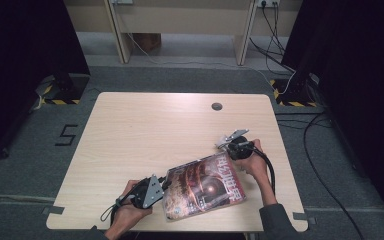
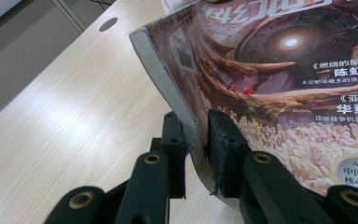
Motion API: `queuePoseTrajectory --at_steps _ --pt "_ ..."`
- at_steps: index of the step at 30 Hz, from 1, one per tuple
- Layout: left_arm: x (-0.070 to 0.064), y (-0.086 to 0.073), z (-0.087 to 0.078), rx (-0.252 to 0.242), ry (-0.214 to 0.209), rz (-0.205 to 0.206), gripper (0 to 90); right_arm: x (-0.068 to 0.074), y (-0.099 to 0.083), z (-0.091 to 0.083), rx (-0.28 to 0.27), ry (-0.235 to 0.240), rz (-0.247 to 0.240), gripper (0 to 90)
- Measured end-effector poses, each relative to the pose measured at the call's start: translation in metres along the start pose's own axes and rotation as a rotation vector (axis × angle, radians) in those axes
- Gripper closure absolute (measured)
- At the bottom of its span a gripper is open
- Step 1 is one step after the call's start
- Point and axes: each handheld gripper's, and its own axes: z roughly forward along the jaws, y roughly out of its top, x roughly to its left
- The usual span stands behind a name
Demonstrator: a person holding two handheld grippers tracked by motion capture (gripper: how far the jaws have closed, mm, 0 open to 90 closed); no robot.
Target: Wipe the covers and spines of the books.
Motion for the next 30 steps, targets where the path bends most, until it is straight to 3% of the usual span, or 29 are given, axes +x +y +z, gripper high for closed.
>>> queuePoseTrajectory --at_steps 5,7,10,15,19,26,30 --pt "0.0 0.0 0.0 -0.001 0.002 -0.001 77.0 -0.002 -0.002 -0.001 -0.006 0.013 0.017 77.0" --pt "0.0 0.0 0.0 0.0 0.002 0.0 76.9 0.001 -0.001 -0.002 -0.017 0.023 -0.004 76.9" --pt "0.0 -0.001 0.0 0.002 0.002 -0.003 76.8 0.007 0.003 -0.003 0.002 0.002 -0.044 76.5" --pt "0.0 -0.001 0.0 0.002 0.001 -0.003 76.8 0.011 0.005 -0.009 -0.025 0.03 -0.043 76.6" --pt "0.0 -0.001 0.0 0.002 0.001 -0.004 76.8 0.019 0.009 -0.012 -0.035 0.045 -0.072 76.7" --pt "0.0 -0.001 0.0 -0.001 0.002 0.002 76.7 0.008 0.001 -0.005 -0.028 0.017 -0.018 76.7" --pt "0.0 -0.001 0.0 0.003 0.002 0.0 76.6 0.011 0.001 -0.004 -0.021 0.017 -0.028 76.5"
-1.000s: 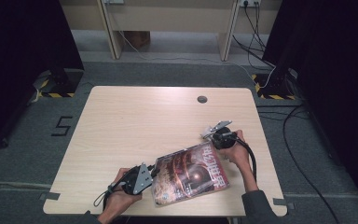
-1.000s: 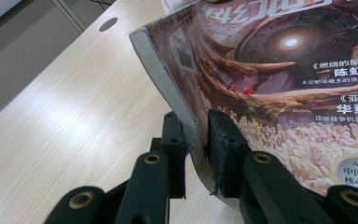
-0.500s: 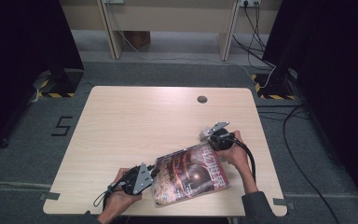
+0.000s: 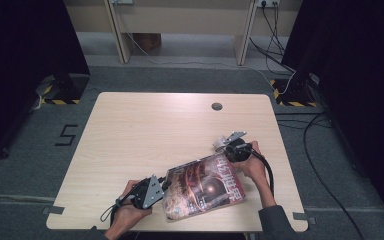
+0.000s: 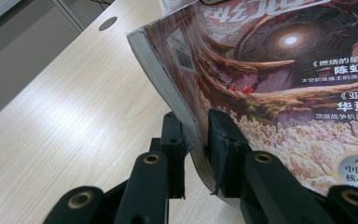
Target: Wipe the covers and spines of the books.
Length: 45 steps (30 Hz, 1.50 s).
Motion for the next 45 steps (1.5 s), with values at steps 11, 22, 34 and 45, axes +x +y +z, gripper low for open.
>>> queuePoseTrajectory --at_steps 11,22,34,45 --pt "0.0 -0.001 0.0 0.006 -0.003 -0.008 76.2 0.024 0.015 -0.01 -0.052 0.063 -0.065 76.6" --pt "0.002 -0.002 0.001 0.011 0.001 -0.013 75.8 0.06 0.032 -0.026 -0.118 0.12 -0.127 76.4" --pt "0.003 -0.004 0.003 0.014 0.01 -0.018 75.5 0.105 0.055 -0.048 -0.201 0.206 -0.223 76.4" --pt "0.002 -0.003 0.004 0.02 0.018 -0.009 75.4 0.142 0.071 -0.064 -0.266 0.253 -0.301 76.1"
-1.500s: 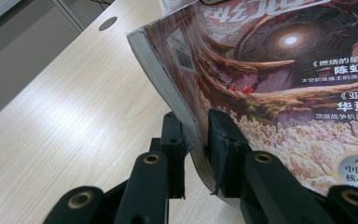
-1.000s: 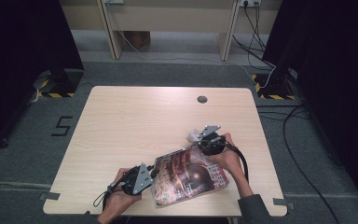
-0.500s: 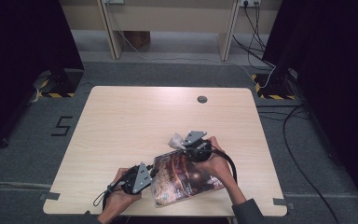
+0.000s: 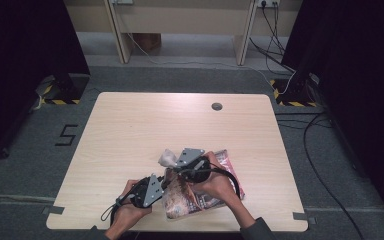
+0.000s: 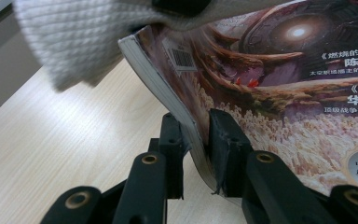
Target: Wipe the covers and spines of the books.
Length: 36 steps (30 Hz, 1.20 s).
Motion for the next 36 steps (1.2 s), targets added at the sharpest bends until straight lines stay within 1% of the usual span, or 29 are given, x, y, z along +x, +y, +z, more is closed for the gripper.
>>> queuePoseTrajectory --at_steps 4,6,8,11,15,16,18,19,20,21,22,23,24,27,28,29,30,32,35,36 --pt "0.0 0.0 0.0 0.002 0.005 0.006 75.5 0.01 0.008 0.0 -0.009 0.004 -0.026 75.9" --pt "-0.001 0.0 0.0 0.004 0.008 0.008 75.5 0.012 0.01 0.0 -0.019 0.008 -0.042 75.8" --pt "-0.001 0.0 0.0 0.003 0.009 0.006 75.4 0.014 0.011 0.0 -0.013 0.003 -0.044 75.9" --pt "-0.001 0.001 0.0 0.003 0.007 0.009 75.5 0.012 0.01 0.0 -0.014 0.002 -0.05 76.3" --pt "-0.002 0.002 0.0 0.0 0.01 0.024 75.5 0.007 0.007 -0.001 -0.01 0.002 -0.032 76.6" --pt "-0.002 0.002 0.0 0.002 0.009 0.027 75.5 0.005 0.006 -0.001 -0.009 -0.001 -0.037 76.5" --pt "-0.002 0.001 0.0 -0.002 0.009 0.024 75.4 0.004 0.005 -0.002 0.01 -0.008 -0.02 76.5" --pt "-0.002 0.002 -0.001 0.0 0.009 0.025 75.4 0.001 0.003 -0.001 0.016 -0.014 -0.035 76.5" --pt "-0.002 0.002 -0.001 0.001 0.009 0.029 75.4 -0.001 0.001 -0.001 0.018 -0.019 -0.028 76.4" --pt "-0.002 0.001 0.0 0.001 0.008 0.029 75.4 -0.002 -0.001 -0.001 0.025 -0.016 -0.002 76.4" --pt "-0.002 0.001 0.0 0.002 0.008 0.028 75.4 -0.005 -0.003 -0.001 0.025 -0.019 -0.011 76.4" --pt "-0.002 0.001 0.0 0.0 0.009 0.028 75.4 -0.008 -0.005 -0.001 0.033 -0.023 -0.008 76.4" --pt "-0.002 0.001 0.0 0.001 0.008 0.026 75.4 -0.009 -0.007 -0.001 0.042 -0.028 0.012 76.4" --pt "-0.003 0.002 -0.001 0.003 0.011 0.034 75.4 -0.019 -0.014 -0.001 0.047 -0.034 0.017 76.3" --pt "-0.003 0.002 -0.001 0.004 0.01 0.035 75.4 -0.02 -0.016 -0.001 0.056 -0.038 0.034 76.3" --pt "-0.002 0.002 -0.001 0.005 0.012 0.038 75.4 -0.023 -0.018 -0.001 0.063 -0.044 0.031 76.3" --pt "-0.003 0.001 -0.001 0.004 0.012 0.036 75.4 -0.026 -0.02 -0.001 0.074 -0.051 0.04 76.3" --pt "-0.003 0.002 -0.001 0.005 0.013 0.043 75.4 -0.031 -0.025 0.0 0.075 -0.05 0.058 76.3" --pt "-0.004 0.002 -0.002 0.001 0.013 0.047 75.4 -0.04 -0.033 -0.001 0.098 -0.059 0.084 76.3" --pt "-0.004 0.003 -0.002 0.001 0.012 0.048 75.4 -0.045 -0.037 -0.001 0.108 -0.073 0.083 76.3"
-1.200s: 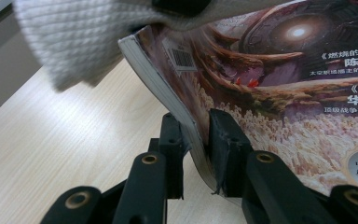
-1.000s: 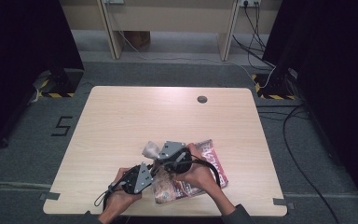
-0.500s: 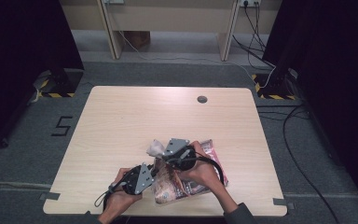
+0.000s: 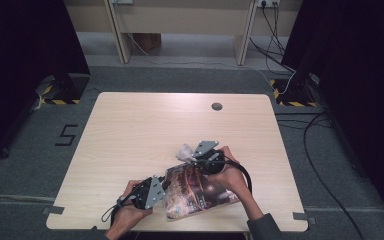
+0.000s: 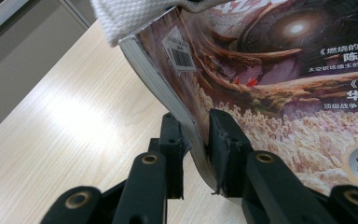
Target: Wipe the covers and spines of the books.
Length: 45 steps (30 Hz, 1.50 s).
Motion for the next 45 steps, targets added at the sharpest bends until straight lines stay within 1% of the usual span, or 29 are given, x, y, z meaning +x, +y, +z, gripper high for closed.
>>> queuePoseTrajectory --at_steps 1,3,4,5,6,10,12,13,16,23,26,29,31,35,42,45 --pt "0.0 0.0 0.0 -0.001 0.001 0.001 75.4 -0.003 -0.003 0.001 0.013 -0.008 0.019 76.3" --pt "-0.001 0.001 -0.001 -0.003 0.002 0.012 75.5 -0.009 -0.009 0.001 0.02 -0.026 0.029 76.3" --pt "-0.001 0.002 -0.001 -0.004 0.002 0.012 75.6 -0.013 -0.013 0.001 0.032 -0.033 0.049 76.3" --pt "-0.001 0.002 -0.001 -0.005 0.003 0.014 75.6 -0.016 -0.016 0.001 0.033 -0.038 0.051 76.3" --pt "-0.001 0.002 -0.001 -0.006 0.005 0.016 75.6 -0.02 -0.019 0.002 0.04 -0.046 0.064 76.3" --pt "-0.001 0.002 -0.001 -0.006 0.004 0.02 75.5 -0.031 -0.027 0.006 0.056 -0.059 0.093 76.4" --pt "-0.001 0.003 -0.001 -0.006 0.005 0.023 75.6 -0.036 -0.033 0.007 0.07 -0.069 0.119 76.4" --pt "-0.002 0.003 -0.001 -0.006 0.006 0.026 75.6 -0.04 -0.035 0.007 0.075 -0.073 0.118 76.4" --pt "-0.002 0.004 -0.002 -0.009 0.007 0.03 75.5 -0.048 -0.043 0.009 0.096 -0.088 0.138 76.4" --pt "-0.002 0.004 -0.002 -0.012 0.009 0.034 75.5 -0.066 -0.059 0.014 0.138 -0.105 0.184 76.3" --pt "-0.002 0.005 -0.003 -0.013 0.011 0.035 75.5 -0.075 -0.065 0.016 0.155 -0.123 0.204 76.4" --pt "-0.002 0.005 -0.003 -0.013 0.01 0.037 75.5 -0.08 -0.07 0.018 0.163 -0.134 0.224 76.5" --pt "-0.002 0.005 -0.003 -0.013 0.01 0.038 75.4 -0.083 -0.072 0.018 0.169 -0.148 0.221 76.6" --pt "-0.002 0.005 -0.003 -0.014 0.009 0.039 75.4 -0.088 -0.074 0.021 0.172 -0.174 0.232 76.3" --pt "-0.002 0.005 -0.003 -0.015 0.011 0.041 75.4 -0.096 -0.08 0.025 0.188 -0.199 0.249 76.3" --pt "-0.002 0.005 -0.003 -0.014 0.012 0.04 75.4 -0.097 -0.083 0.026 0.186 -0.195 0.26 76.6"
